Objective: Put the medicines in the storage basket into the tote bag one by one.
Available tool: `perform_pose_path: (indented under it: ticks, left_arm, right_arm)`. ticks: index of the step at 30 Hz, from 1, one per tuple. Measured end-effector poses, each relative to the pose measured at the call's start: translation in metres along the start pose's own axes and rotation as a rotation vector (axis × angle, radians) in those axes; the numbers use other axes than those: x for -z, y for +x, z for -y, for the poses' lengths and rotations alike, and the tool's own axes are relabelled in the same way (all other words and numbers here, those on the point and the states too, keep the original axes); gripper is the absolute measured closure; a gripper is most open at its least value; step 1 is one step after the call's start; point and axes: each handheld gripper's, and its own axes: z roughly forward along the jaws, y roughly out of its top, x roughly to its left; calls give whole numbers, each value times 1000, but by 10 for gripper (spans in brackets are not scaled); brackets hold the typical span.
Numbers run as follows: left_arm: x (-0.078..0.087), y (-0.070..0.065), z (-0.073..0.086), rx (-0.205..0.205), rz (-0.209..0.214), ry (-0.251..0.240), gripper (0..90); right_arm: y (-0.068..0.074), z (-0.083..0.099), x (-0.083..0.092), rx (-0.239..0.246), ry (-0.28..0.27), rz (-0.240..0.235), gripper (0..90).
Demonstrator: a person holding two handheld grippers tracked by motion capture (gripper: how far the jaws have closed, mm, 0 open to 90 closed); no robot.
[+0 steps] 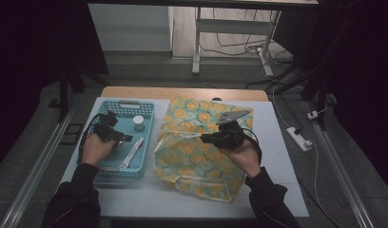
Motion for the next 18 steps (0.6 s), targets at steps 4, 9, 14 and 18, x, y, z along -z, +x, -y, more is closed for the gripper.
perform_pose_path:
  ticks: [4, 9, 14, 18]
  left_arm:
    - [0, -1, 1, 22, 12, 39, 0]
    - [-1, -3, 3, 30, 10, 105, 13]
    - [-2, -4, 5, 31, 16, 162, 22]
    - [-1, -6, 7, 29, -7, 192, 48]
  right_arm:
    - [0, 0, 0, 0, -4, 3, 900]
    - [-1, 1, 0, -2, -3, 3, 900]
    - [-1, 1, 0, -3, 1, 1, 900]
    - [-1, 1, 0, -3, 0, 2, 900]
